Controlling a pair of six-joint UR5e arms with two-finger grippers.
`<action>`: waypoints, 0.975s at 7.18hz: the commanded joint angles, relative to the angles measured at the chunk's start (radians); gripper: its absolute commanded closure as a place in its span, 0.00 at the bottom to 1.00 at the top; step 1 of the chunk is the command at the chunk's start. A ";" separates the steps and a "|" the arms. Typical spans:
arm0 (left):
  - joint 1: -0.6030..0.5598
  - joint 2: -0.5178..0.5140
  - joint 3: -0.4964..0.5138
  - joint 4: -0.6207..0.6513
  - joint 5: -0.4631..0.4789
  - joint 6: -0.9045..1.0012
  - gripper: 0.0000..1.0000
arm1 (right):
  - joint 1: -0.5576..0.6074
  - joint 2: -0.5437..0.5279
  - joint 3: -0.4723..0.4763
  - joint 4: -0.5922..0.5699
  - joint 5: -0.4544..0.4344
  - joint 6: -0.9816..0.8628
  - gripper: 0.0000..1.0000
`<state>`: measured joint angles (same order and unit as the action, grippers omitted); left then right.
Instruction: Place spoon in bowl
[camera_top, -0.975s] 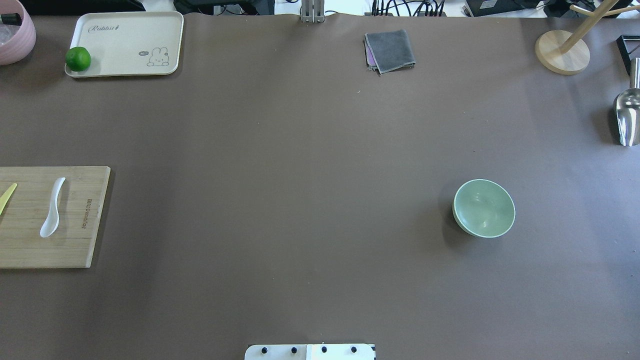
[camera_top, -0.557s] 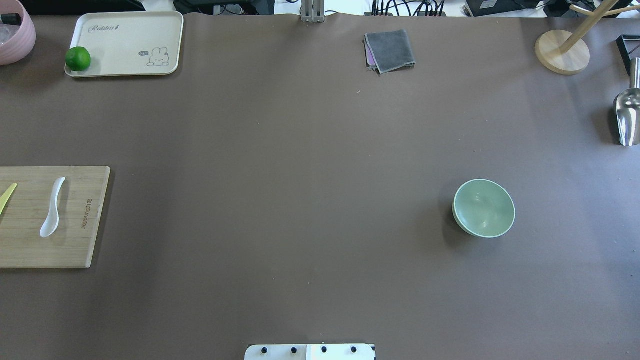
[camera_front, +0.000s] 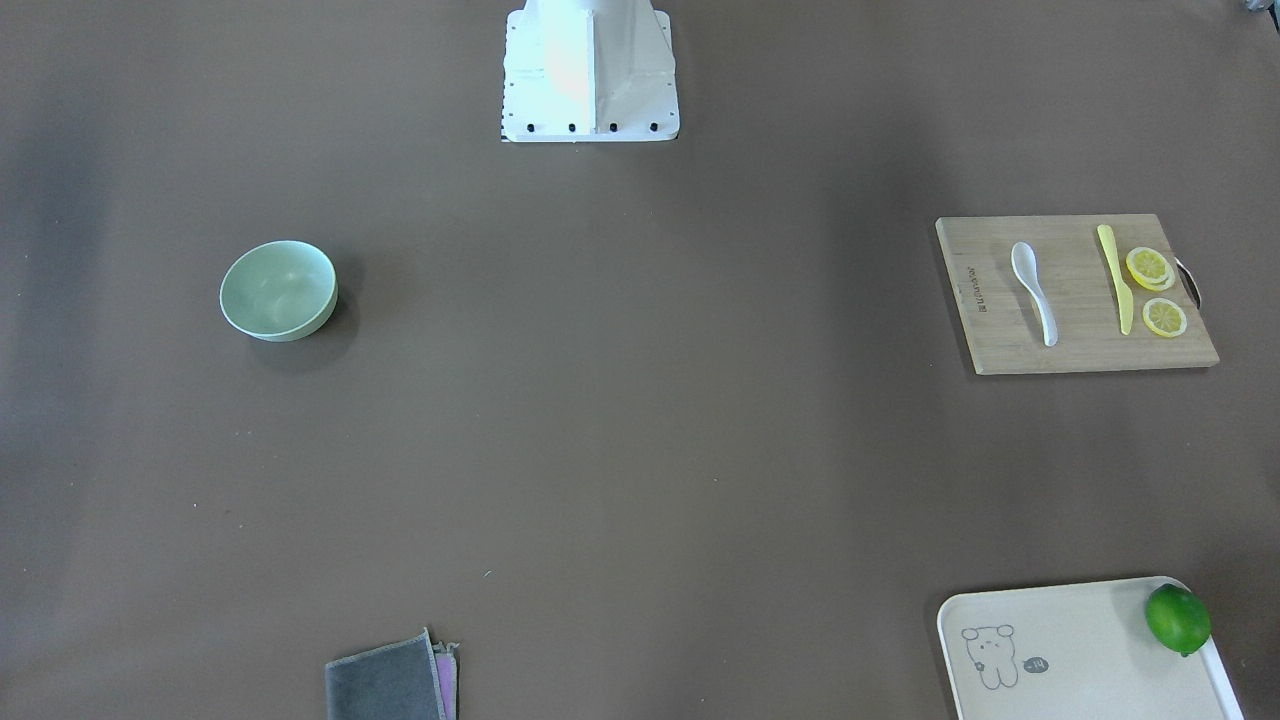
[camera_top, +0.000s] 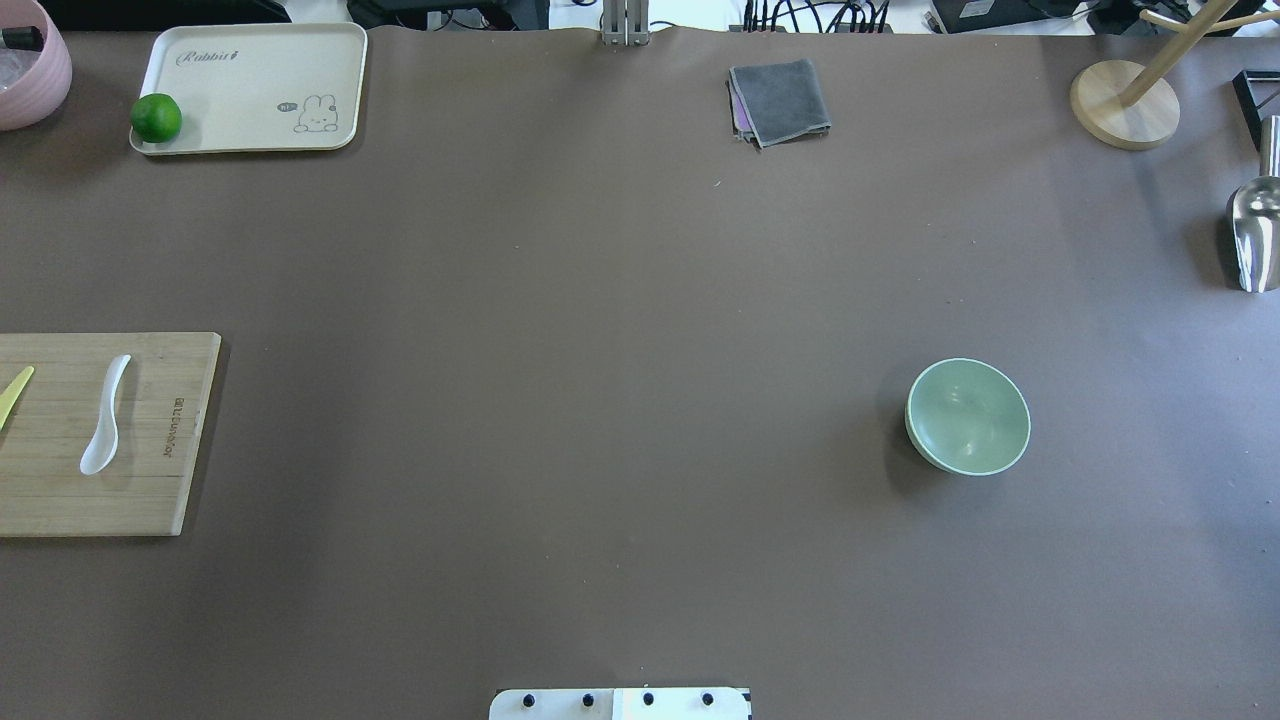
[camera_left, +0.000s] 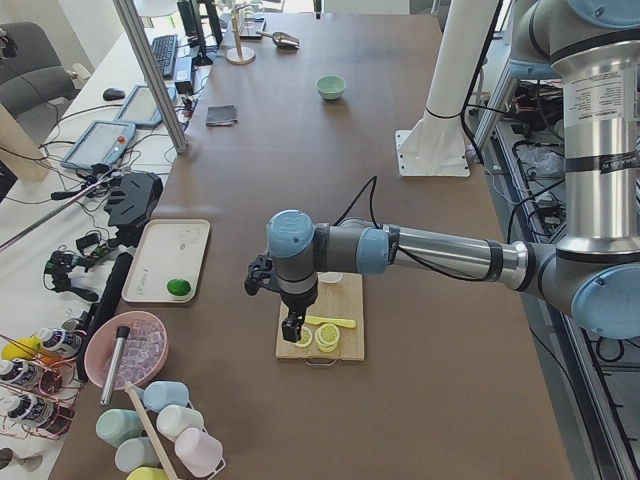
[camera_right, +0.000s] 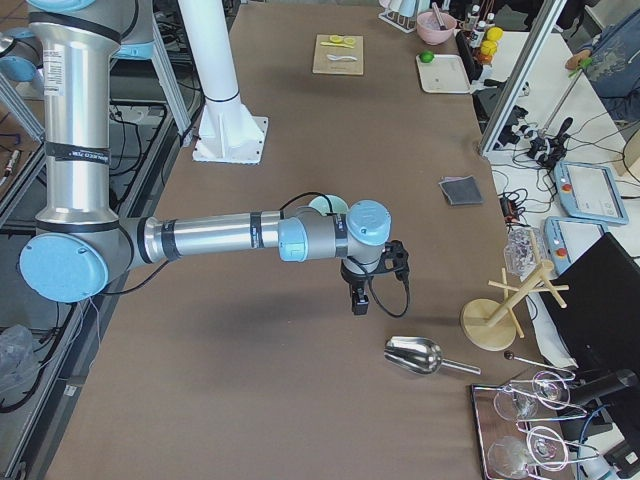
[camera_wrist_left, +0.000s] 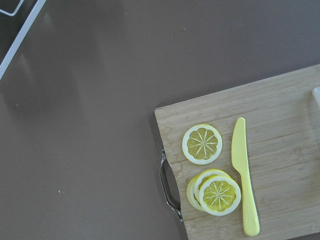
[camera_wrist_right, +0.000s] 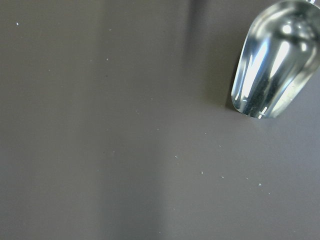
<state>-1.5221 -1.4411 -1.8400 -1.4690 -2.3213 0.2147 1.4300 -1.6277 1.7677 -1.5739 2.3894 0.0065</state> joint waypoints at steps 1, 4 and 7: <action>0.003 -0.004 -0.011 -0.017 -0.100 -0.009 0.02 | -0.087 0.005 0.073 0.000 0.001 0.166 0.00; 0.095 -0.007 -0.027 -0.196 -0.098 -0.260 0.02 | -0.222 0.000 0.104 0.165 -0.007 0.454 0.00; 0.233 -0.012 -0.027 -0.324 -0.093 -0.507 0.03 | -0.399 0.012 0.104 0.306 -0.082 0.657 0.01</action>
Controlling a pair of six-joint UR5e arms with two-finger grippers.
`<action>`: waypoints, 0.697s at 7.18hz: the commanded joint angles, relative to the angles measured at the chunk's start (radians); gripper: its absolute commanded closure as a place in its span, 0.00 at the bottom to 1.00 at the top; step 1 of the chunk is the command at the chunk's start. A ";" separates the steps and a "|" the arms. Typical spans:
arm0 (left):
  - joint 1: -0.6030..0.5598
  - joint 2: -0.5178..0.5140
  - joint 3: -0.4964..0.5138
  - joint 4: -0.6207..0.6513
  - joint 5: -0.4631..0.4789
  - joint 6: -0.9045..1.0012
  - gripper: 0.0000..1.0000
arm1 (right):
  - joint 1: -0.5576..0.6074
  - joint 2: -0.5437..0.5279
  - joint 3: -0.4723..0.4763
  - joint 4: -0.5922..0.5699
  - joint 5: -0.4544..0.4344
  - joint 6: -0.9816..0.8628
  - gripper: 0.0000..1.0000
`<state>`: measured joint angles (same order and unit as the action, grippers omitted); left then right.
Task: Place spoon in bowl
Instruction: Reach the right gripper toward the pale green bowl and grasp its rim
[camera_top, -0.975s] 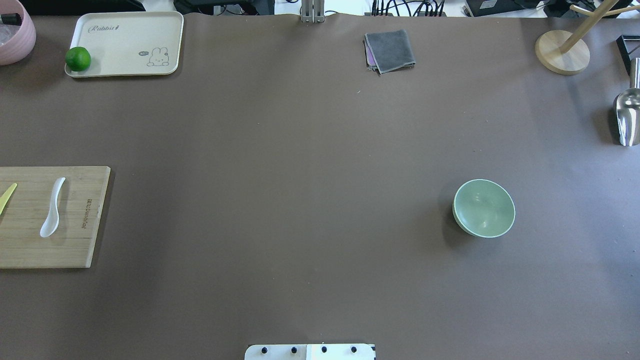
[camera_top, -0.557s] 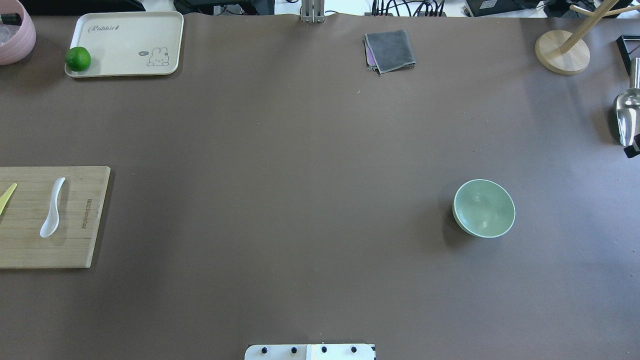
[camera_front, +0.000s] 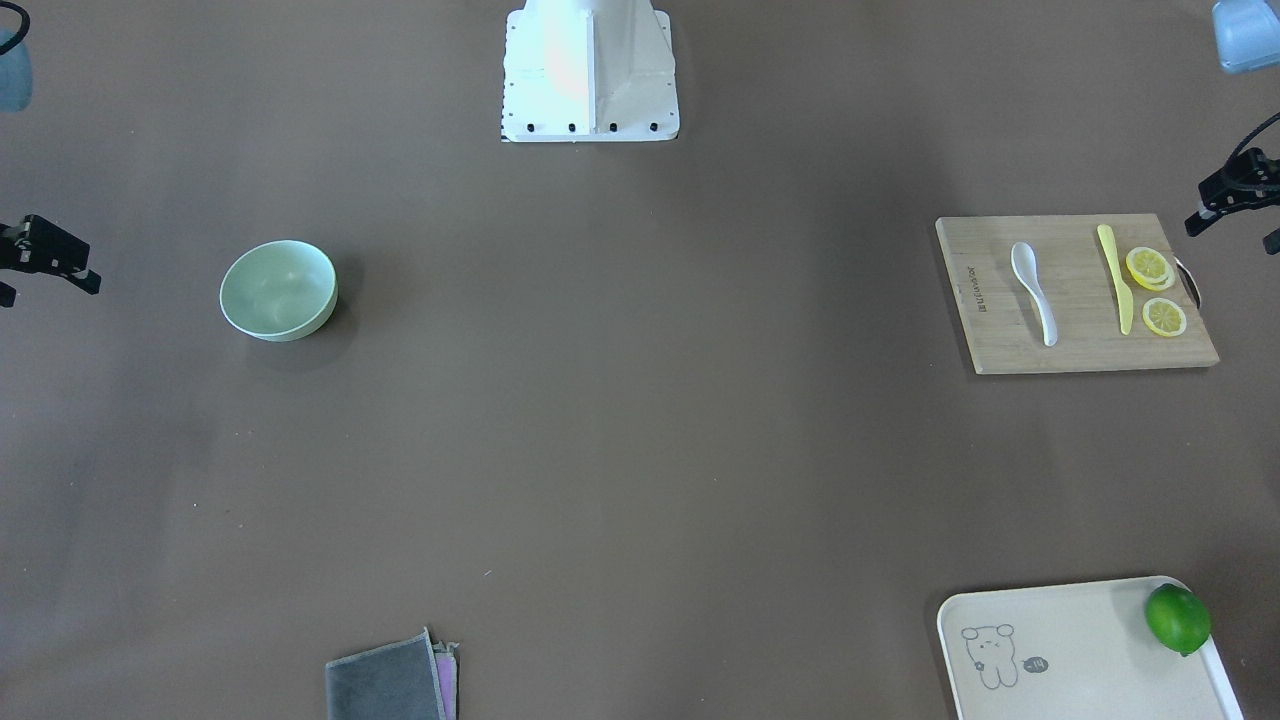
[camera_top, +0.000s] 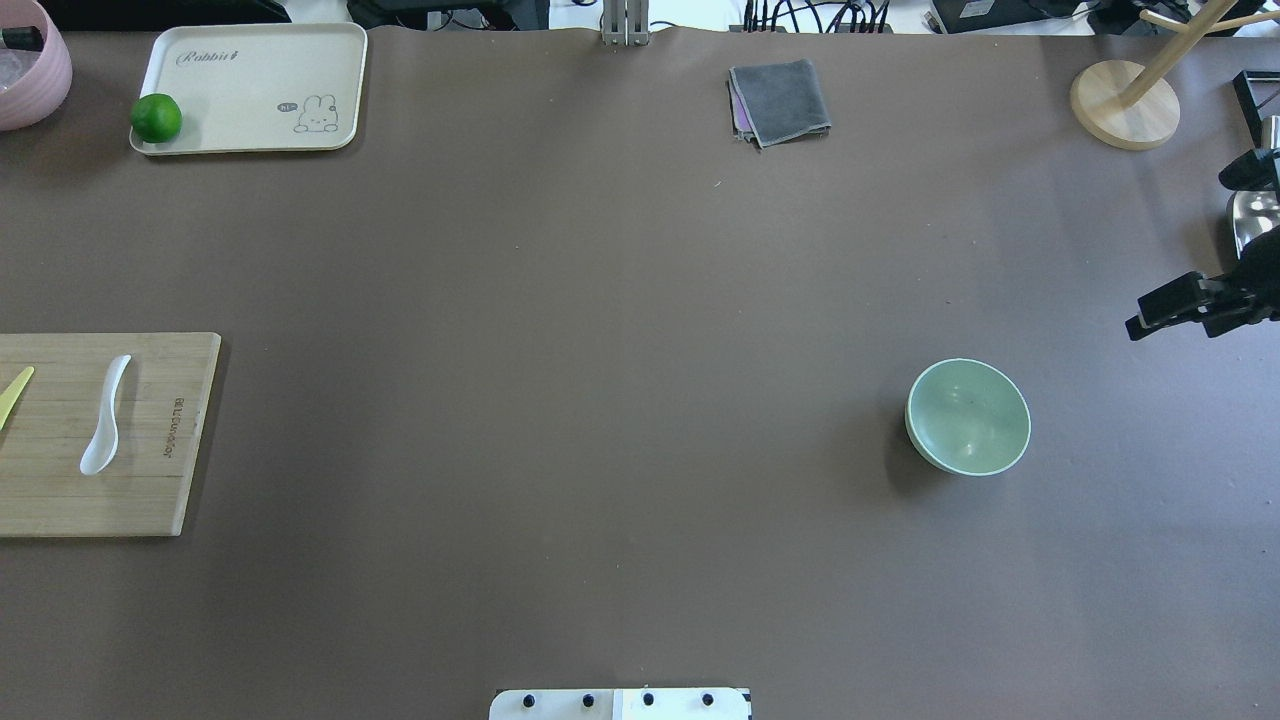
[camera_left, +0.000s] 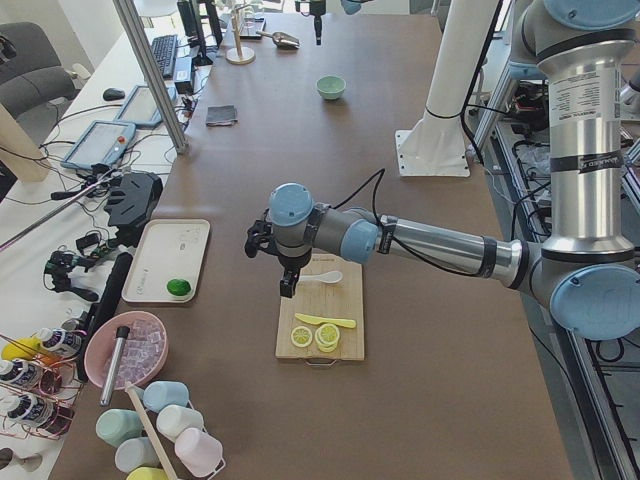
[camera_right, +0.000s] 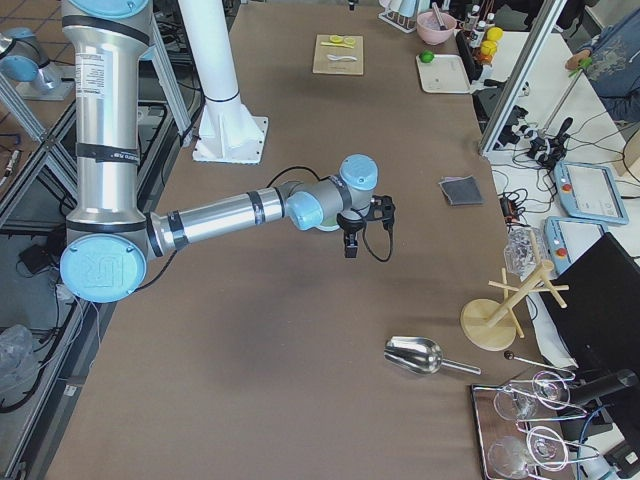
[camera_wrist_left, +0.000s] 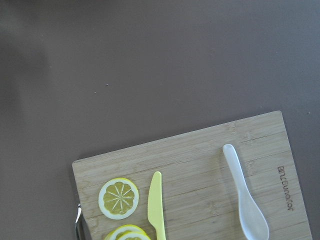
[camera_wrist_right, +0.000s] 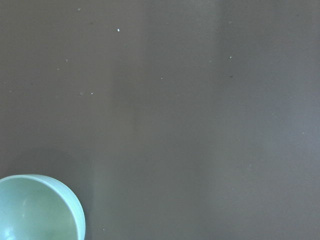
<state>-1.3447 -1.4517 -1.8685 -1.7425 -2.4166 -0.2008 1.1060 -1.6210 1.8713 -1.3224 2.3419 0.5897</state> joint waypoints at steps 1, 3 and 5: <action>0.094 -0.004 0.003 -0.061 0.004 -0.132 0.03 | -0.122 0.021 0.000 0.074 -0.053 0.134 0.04; 0.159 -0.033 0.005 -0.063 0.040 -0.204 0.03 | -0.205 0.033 -0.003 0.090 -0.122 0.173 0.16; 0.170 -0.036 0.009 -0.063 0.042 -0.210 0.03 | -0.254 0.041 -0.008 0.094 -0.157 0.173 0.21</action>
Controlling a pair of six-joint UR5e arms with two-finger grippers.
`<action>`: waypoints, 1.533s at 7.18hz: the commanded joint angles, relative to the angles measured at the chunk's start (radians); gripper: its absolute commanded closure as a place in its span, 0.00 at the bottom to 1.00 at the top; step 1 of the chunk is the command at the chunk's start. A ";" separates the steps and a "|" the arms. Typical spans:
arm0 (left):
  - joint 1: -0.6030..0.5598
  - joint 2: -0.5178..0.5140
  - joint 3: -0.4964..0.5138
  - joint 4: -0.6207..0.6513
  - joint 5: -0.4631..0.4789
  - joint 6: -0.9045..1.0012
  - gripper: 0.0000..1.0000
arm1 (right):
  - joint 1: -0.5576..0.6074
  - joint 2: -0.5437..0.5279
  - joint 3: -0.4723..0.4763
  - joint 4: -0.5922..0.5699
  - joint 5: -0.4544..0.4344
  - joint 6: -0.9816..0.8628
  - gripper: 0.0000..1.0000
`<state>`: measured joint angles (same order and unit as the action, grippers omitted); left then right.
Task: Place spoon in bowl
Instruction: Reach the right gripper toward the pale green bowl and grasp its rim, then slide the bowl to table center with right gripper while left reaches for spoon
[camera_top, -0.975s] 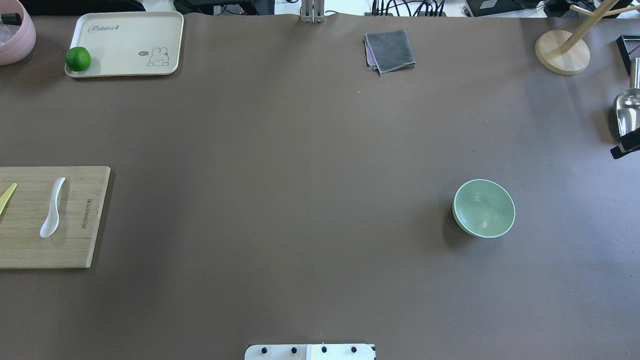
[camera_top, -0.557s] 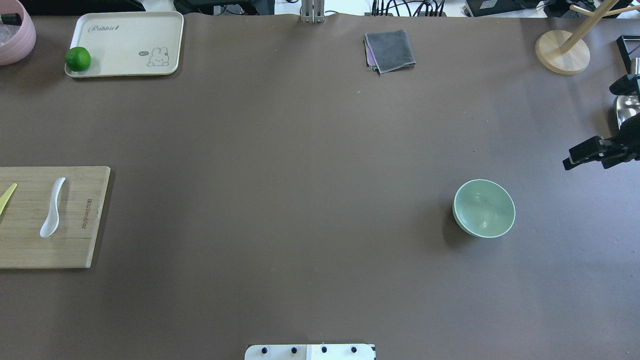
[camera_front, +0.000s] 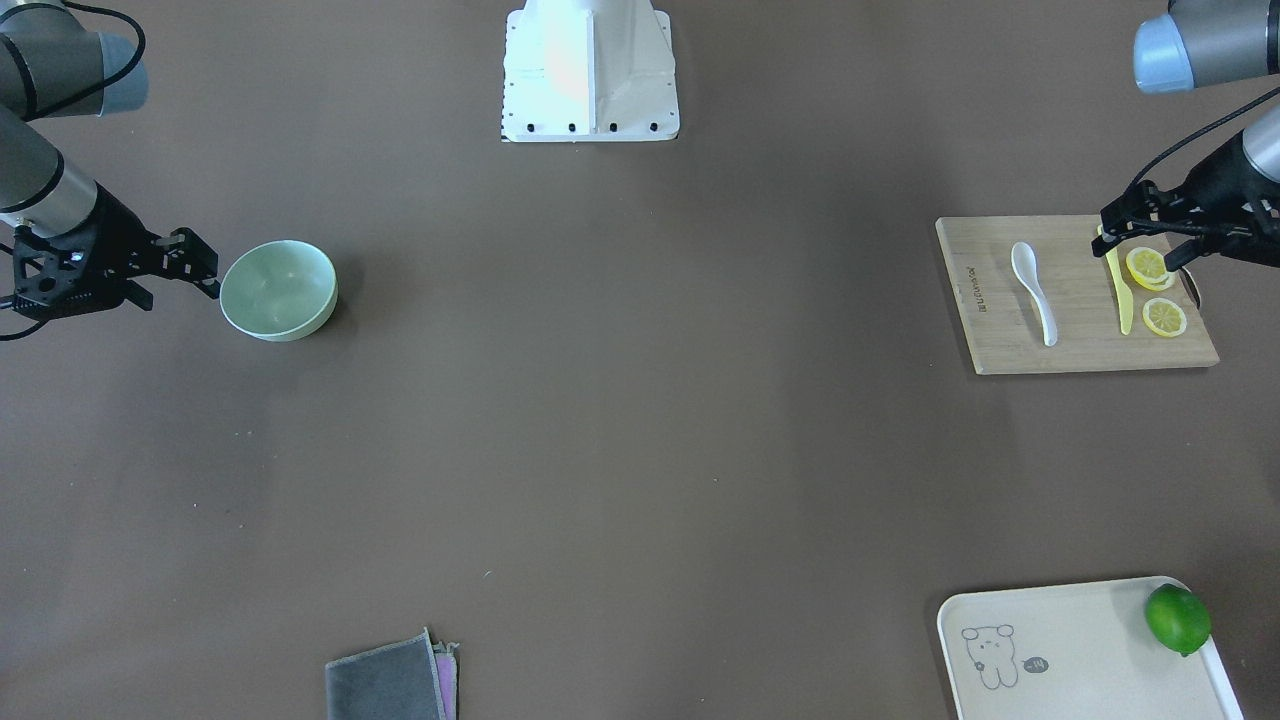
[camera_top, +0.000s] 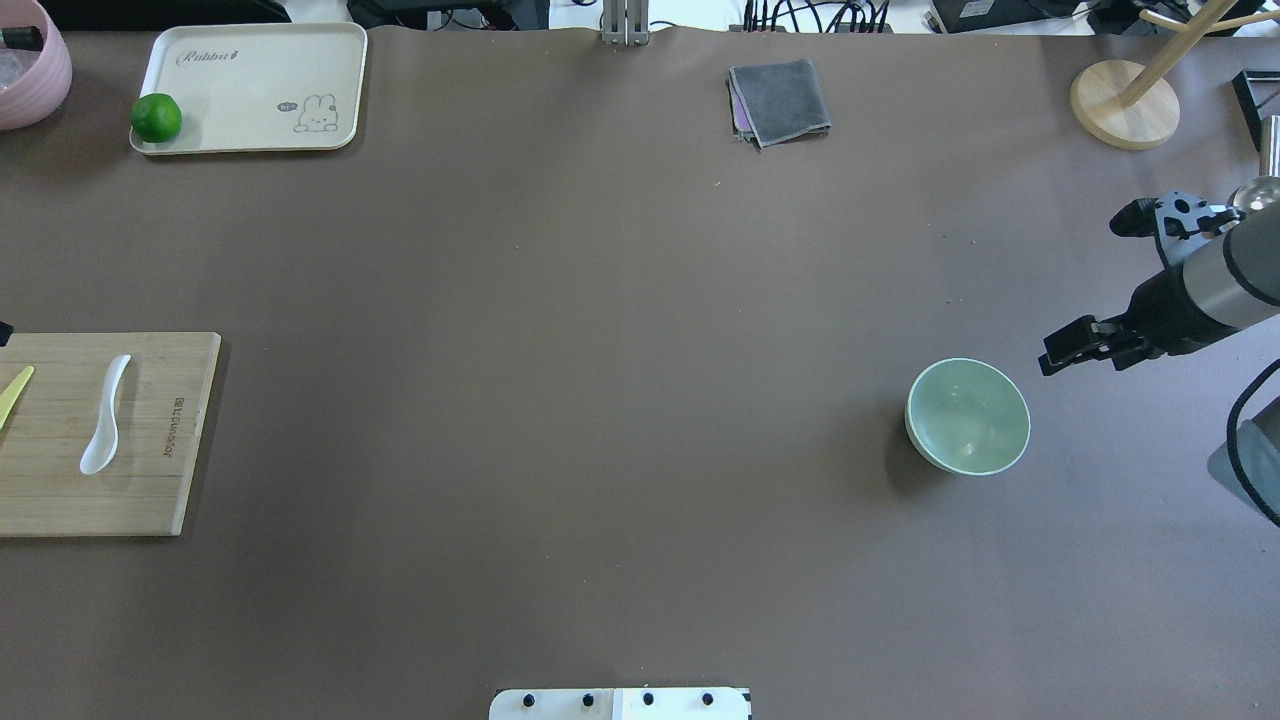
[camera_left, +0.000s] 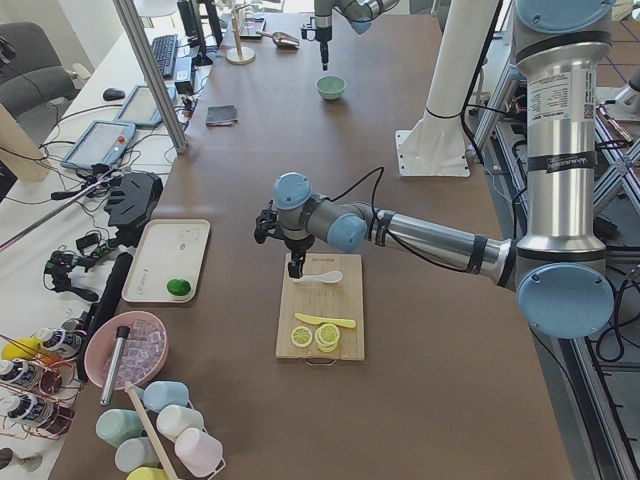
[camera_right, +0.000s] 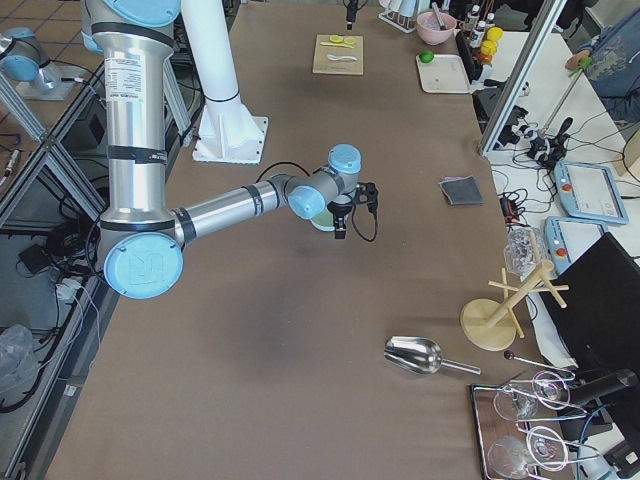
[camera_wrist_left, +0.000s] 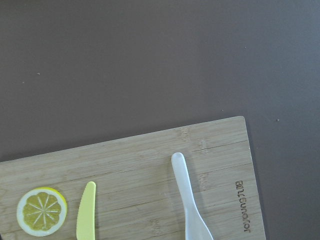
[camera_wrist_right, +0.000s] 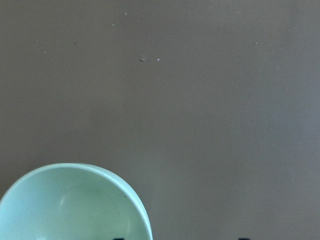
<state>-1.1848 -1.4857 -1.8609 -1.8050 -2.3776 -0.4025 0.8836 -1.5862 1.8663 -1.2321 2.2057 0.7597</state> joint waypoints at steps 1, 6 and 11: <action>0.010 -0.004 0.002 -0.001 0.017 -0.012 0.03 | -0.052 0.011 -0.006 0.003 -0.032 0.004 0.21; 0.019 -0.004 0.005 -0.001 0.025 -0.015 0.03 | -0.083 0.028 -0.035 0.002 -0.046 0.004 0.76; 0.097 -0.028 0.057 -0.025 0.077 -0.110 0.29 | -0.083 0.101 -0.001 -0.010 -0.026 0.021 1.00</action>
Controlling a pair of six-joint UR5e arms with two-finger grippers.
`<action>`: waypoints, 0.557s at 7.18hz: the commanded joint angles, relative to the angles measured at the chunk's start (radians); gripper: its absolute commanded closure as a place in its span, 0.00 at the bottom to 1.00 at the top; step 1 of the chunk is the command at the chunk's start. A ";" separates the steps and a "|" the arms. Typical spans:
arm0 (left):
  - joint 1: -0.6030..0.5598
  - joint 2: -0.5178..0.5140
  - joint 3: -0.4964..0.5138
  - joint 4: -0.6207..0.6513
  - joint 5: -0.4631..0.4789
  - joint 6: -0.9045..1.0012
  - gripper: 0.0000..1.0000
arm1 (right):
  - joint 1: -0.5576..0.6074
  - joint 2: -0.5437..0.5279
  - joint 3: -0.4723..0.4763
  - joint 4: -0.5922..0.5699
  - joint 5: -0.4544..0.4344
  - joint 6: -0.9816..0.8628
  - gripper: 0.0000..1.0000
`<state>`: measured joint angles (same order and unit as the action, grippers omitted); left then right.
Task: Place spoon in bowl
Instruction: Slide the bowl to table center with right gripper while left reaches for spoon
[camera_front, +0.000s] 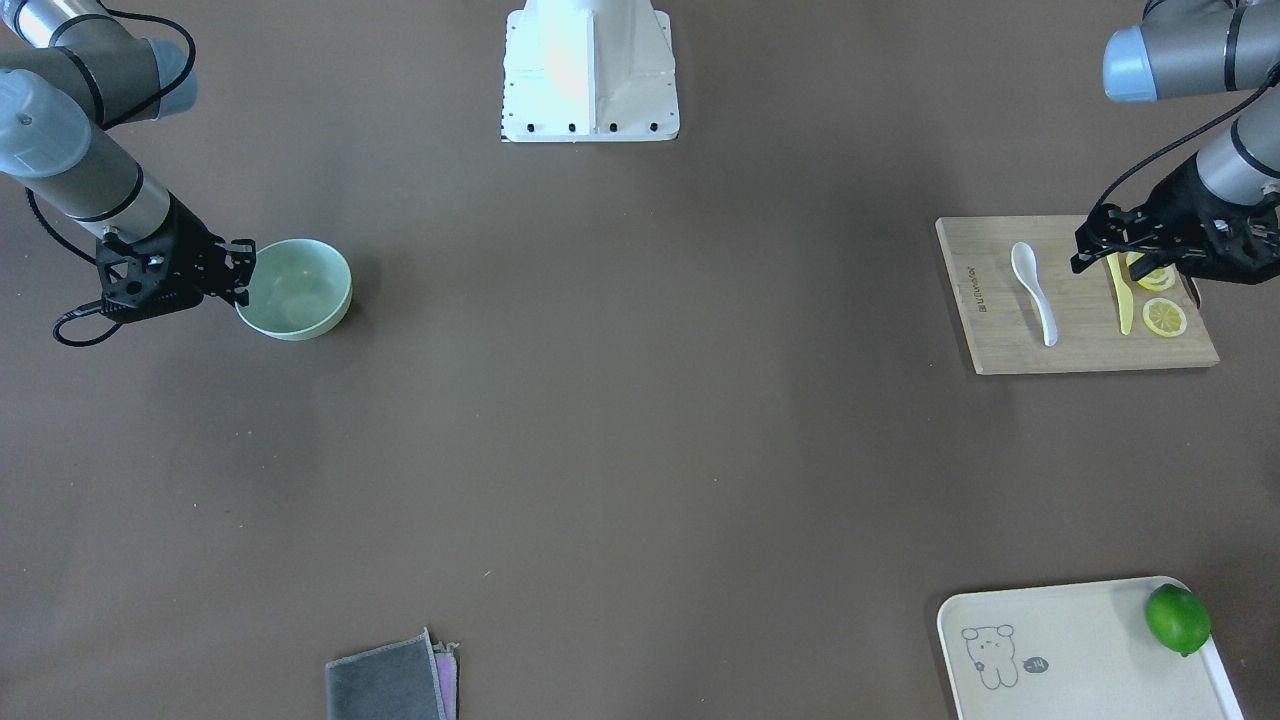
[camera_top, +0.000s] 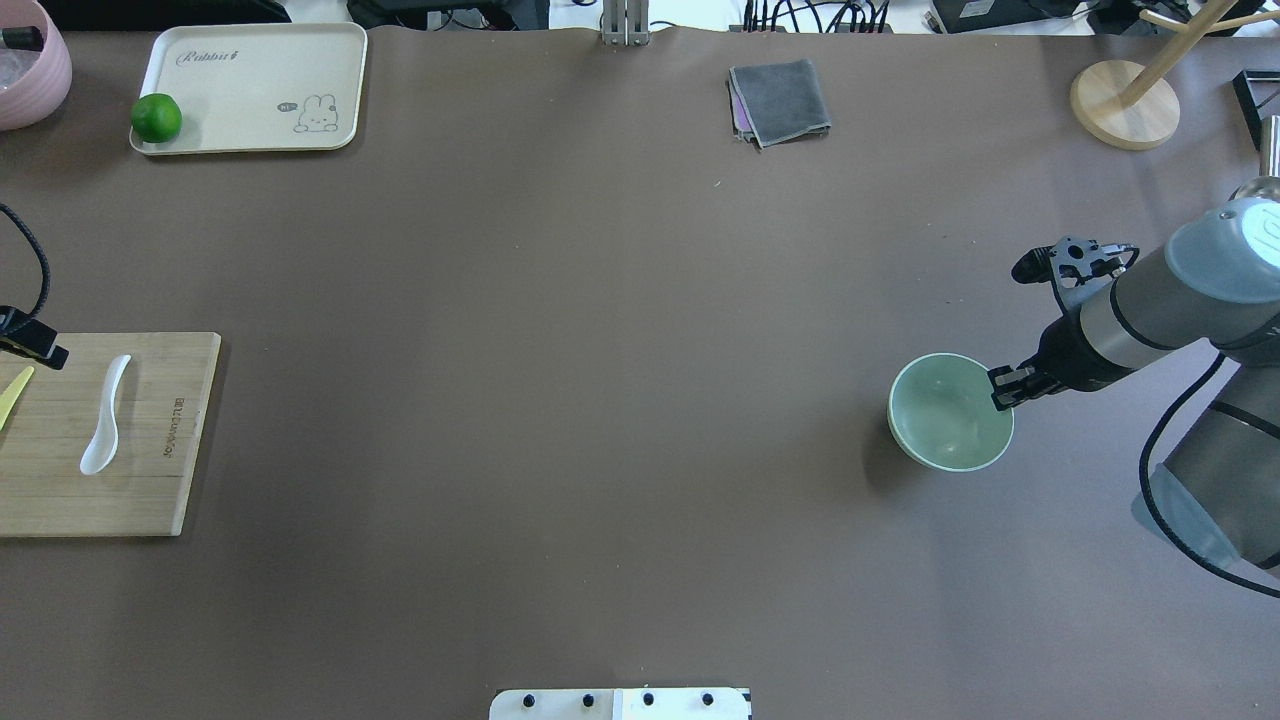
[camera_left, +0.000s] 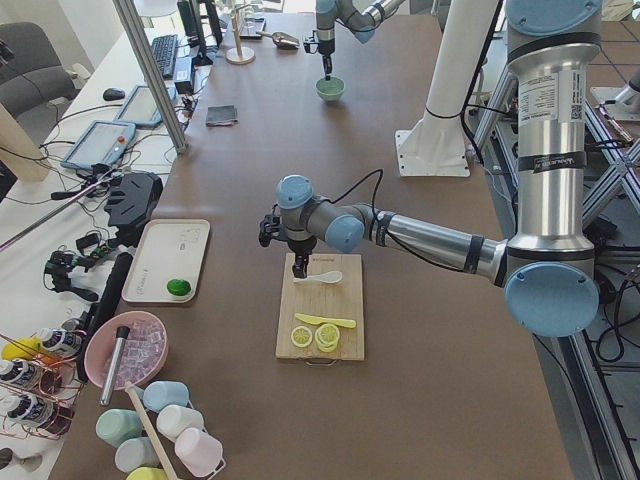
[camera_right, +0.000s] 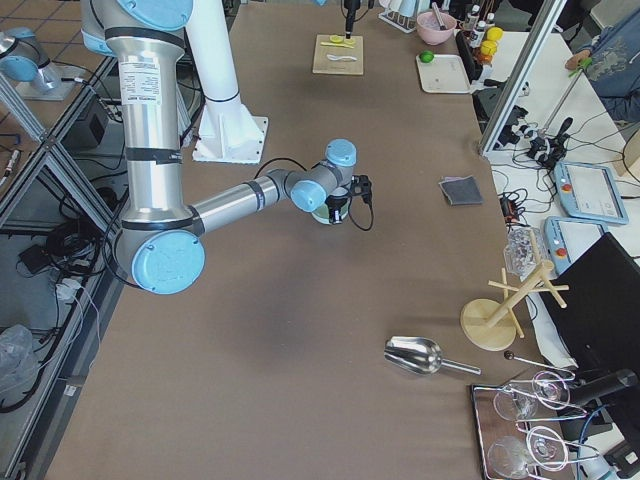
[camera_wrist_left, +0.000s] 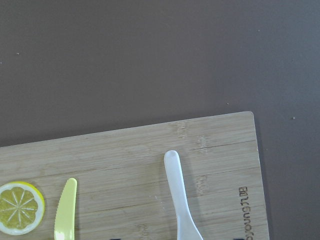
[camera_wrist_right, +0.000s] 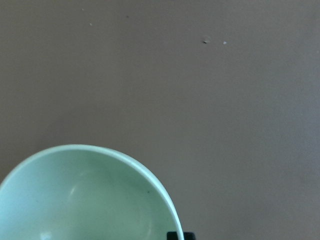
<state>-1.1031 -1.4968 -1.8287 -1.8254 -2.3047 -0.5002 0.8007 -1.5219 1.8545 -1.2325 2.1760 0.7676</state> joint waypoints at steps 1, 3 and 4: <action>0.028 -0.032 0.044 -0.006 0.008 -0.014 0.29 | -0.008 0.084 0.011 -0.012 0.004 0.097 1.00; 0.054 -0.068 0.075 -0.014 0.024 -0.059 0.29 | -0.093 0.178 0.014 -0.012 -0.010 0.288 1.00; 0.075 -0.072 0.086 -0.027 0.033 -0.076 0.29 | -0.138 0.216 0.014 -0.012 -0.039 0.355 1.00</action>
<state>-1.0502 -1.5552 -1.7593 -1.8411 -2.2826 -0.5489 0.7165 -1.3563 1.8678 -1.2438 2.1630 1.0311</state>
